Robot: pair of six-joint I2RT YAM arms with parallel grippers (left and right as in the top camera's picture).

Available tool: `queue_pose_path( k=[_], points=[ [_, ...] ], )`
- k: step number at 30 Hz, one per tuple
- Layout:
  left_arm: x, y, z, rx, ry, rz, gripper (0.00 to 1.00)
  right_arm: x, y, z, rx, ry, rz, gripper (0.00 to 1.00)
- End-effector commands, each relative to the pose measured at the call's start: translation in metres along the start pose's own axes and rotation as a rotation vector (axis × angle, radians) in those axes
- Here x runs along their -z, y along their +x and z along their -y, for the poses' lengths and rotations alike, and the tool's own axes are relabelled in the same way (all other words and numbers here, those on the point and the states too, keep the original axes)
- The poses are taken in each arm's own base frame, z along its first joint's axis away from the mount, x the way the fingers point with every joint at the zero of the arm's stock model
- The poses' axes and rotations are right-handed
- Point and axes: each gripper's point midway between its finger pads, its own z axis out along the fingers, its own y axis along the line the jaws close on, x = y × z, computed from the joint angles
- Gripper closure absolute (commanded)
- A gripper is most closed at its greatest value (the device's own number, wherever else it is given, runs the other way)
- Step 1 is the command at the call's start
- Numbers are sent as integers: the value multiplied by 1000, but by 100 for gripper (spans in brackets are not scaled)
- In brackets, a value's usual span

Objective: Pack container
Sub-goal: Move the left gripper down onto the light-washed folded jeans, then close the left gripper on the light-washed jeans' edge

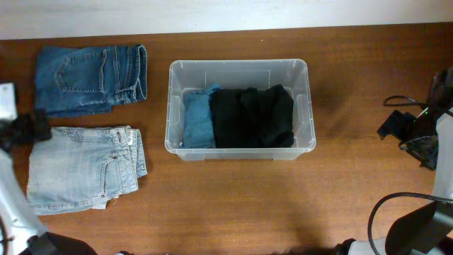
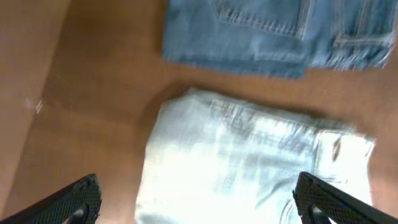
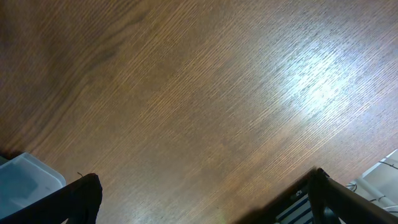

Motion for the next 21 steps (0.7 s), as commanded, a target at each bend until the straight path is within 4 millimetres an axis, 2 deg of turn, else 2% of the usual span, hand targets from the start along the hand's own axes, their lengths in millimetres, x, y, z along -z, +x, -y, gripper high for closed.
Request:
queue_pose_path(
  k=[1,5,7,12,21],
  points=[
    [-11,19,-12,-102,76,-42,1,0,0,0,-8,1,1,2],
    [-37,49,-21,-22,160,-128,0,0,0,0,-8,1,1,2],
    [-55,60,-21,48,261,-129,1,0,0,0,-8,1,1,2],
    [-80,80,-30,124,317,-163,1,0,0,0,-8,1,1,2],
    [-109,112,-38,200,358,-242,0,0,0,0,-8,1,1,1]
  ],
)
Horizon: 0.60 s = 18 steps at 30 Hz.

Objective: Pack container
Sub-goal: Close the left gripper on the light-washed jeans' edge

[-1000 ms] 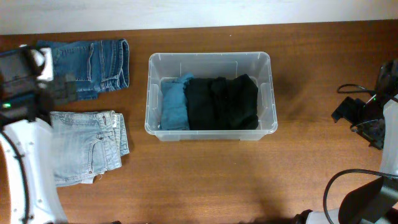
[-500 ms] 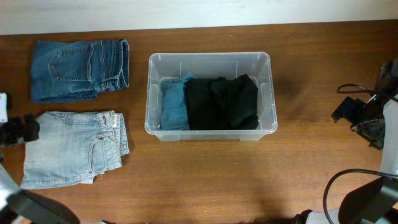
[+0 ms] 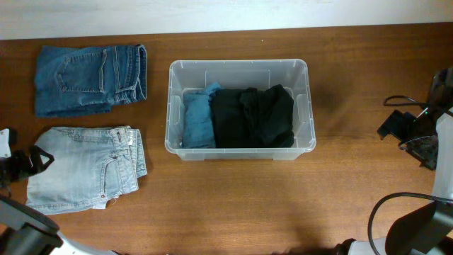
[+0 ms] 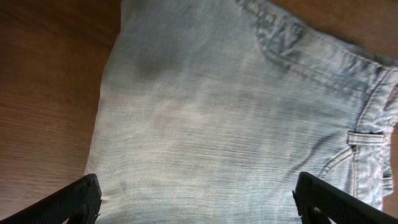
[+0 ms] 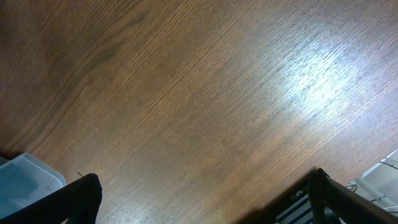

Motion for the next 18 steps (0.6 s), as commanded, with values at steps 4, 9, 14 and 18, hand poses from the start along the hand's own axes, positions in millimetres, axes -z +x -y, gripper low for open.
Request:
queue_pose_path(
  k=[4,9,14,18],
  points=[
    [-9,6,-15,25,25,0,1,0,0,1,-10,2,1,2],
    [-6,12,-31,42,-22,-8,1,0,0,1,-10,2,1,2],
    [-4,13,-39,51,-38,5,1,0,0,0,-10,2,0,2],
    [-6,13,-43,50,-41,5,1,0,0,1,-10,2,1,2]
  ],
)
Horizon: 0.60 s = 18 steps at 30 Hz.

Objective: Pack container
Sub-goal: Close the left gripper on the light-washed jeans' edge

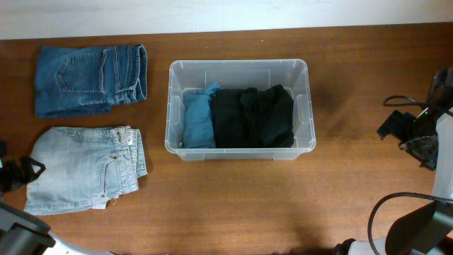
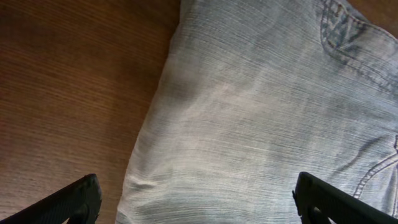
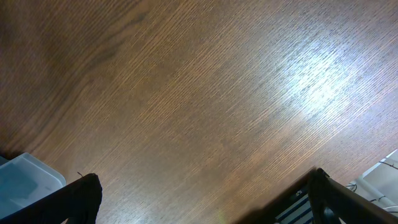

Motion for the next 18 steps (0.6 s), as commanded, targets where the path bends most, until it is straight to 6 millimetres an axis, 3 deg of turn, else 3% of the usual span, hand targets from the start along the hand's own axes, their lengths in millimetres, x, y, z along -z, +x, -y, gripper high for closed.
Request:
queue_pose_path(
  k=[1,7,18],
  points=[
    [-5,0,-7,-16,-3,-4,1,0,0,0,-9,1,1,2],
    [-27,9,-8,10,46,-42,1,0,0,1,-9,1,1,1],
    [-47,15,-6,36,104,-56,1,0,0,1,-9,1,1,2]
  ],
)
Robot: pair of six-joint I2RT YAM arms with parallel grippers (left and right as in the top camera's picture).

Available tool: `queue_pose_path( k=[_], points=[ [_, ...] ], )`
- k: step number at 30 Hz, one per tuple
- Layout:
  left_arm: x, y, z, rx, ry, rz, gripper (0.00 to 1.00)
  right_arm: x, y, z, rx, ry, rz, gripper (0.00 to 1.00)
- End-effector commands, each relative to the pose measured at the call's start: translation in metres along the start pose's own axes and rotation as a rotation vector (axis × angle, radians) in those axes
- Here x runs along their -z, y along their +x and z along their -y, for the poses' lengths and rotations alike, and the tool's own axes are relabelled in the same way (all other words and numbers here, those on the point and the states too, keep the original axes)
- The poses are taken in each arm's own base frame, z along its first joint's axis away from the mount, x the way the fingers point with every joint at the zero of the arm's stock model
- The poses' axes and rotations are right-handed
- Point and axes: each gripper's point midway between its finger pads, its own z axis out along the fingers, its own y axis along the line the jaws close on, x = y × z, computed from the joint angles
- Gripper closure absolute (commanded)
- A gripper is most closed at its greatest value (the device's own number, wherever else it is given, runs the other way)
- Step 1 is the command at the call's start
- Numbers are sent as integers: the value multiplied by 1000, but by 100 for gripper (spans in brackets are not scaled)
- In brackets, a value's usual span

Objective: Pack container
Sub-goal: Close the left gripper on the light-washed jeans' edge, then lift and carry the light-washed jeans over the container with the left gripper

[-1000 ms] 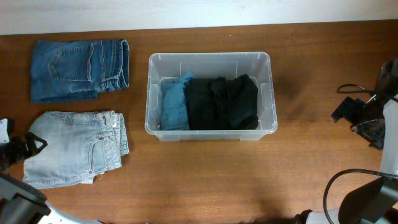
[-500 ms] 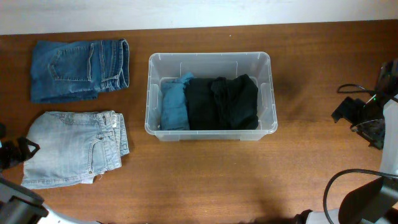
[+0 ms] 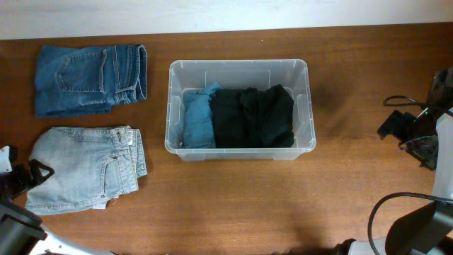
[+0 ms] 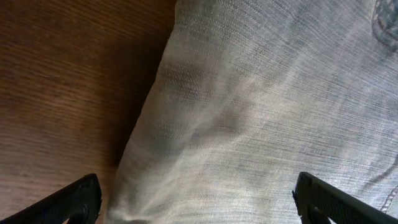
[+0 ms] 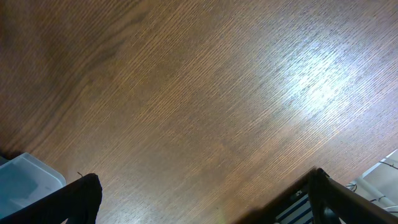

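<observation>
Light blue folded jeans (image 3: 85, 168) lie at the front left of the table and fill the left wrist view (image 4: 261, 112). My left gripper (image 3: 30, 174) is open at their left edge, fingers straddling the fabric edge (image 4: 199, 208), close above it. Dark blue folded jeans (image 3: 88, 69) lie at the back left. The clear plastic container (image 3: 239, 65) in the middle holds a blue garment (image 3: 198, 120) and a black garment (image 3: 253, 117). My right gripper (image 3: 398, 125) stands open at the far right over bare wood (image 5: 202, 202).
A corner of the clear container (image 5: 25, 177) shows at the lower left of the right wrist view. Black cables (image 3: 396, 205) run along the right side of the table. Bare wooden tabletop (image 3: 233, 205) stretches in front of the container.
My left gripper has shifted slightly right onto the left edge of the light jeans and sits closer to the fabric, still open. The right arm has not moved.
My left gripper was open over the gap between the two pairs of jeans. Then it was over the light jeans near their left side, then at their left edge, and now close above that edge. The jeans, the container and the right arm kept their places.
</observation>
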Motion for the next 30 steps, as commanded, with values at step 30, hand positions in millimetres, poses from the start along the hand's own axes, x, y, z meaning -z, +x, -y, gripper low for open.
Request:
queue_pose_path(
  k=[30],
  points=[
    [-9,11,39,74,244,-11,24,0,0,0,-9,2,1,2]
  ],
)
